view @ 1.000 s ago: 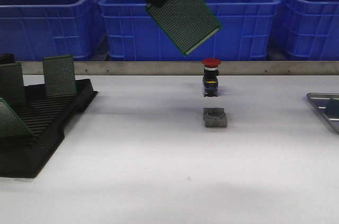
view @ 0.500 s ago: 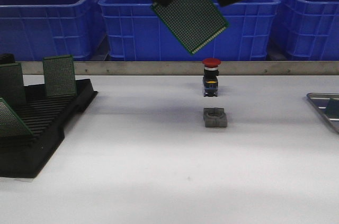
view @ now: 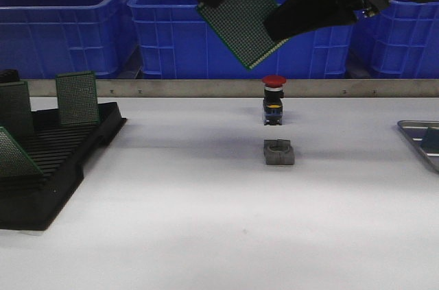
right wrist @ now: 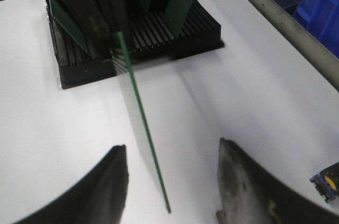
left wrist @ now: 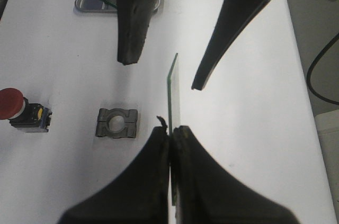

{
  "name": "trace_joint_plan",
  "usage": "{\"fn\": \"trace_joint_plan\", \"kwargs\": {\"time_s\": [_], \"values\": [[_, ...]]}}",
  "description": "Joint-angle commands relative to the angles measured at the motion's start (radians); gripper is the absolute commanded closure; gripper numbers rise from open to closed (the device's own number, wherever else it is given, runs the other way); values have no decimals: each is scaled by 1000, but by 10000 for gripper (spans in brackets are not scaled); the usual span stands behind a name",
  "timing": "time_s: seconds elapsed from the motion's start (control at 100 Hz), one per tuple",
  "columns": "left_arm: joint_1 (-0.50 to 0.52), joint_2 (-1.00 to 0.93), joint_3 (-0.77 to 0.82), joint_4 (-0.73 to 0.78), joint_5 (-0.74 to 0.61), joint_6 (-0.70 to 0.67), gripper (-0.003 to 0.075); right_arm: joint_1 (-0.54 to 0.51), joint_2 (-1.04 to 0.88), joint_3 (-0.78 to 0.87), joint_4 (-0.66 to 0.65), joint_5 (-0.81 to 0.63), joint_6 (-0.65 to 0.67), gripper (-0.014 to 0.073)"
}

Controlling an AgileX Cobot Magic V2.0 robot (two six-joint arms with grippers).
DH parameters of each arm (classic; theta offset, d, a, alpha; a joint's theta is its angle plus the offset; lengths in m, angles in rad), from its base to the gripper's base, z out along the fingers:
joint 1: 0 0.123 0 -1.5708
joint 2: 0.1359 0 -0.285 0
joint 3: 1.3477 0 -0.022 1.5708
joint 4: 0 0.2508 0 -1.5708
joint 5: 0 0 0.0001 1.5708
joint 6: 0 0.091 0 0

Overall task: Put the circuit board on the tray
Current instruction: 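Grasp the second board with the right gripper and release the left, then carry the second board with the right gripper and release it on the tray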

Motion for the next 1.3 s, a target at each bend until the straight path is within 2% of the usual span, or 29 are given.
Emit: {"fn": "trace_joint_plan", "kwargs": {"time_s": [0.0, 0.13, 0.3, 0.43, 0.5, 0.57, 0.74, 0.81, 1.05, 1.29], "values": [[-6, -54, -32, -72, -11, -2, 741, 1, -30, -24, 59, 37, -11, 328], [-6, -54, -32, -72, -11, -2, 741, 1, -30, -24, 72, 40, -11, 513], [-6, -54, -32, -75, -14, -2, 741, 1, -30, -24, 76, 47, -11, 666], [-6, -54, -32, -99, -18, -2, 738, 1, -30, -24, 77, 65, -11, 659], [-6, -54, -34, -105, -18, 2, 707, 1, -30, -24, 78, 64, -11, 659], [-6, -54, -34, -105, -16, 24, 629, 1, -30, -24, 80, 63, -11, 659], [-6, -54, -34, -105, -16, 23, 362, -1, -30, -24, 82, 48, -11, 659], [-6, -54, -34, -103, -16, 23, 307, -1, -30, -24, 82, 29, -8, 659], [-6, -54, -34, -103, -19, 23, 302, -27, -30, -24, 82, -47, 17, 659], [-4, -54, -34, -103, -37, 23, 302, -168, -30, -23, 82, -47, 156, 659]]}}
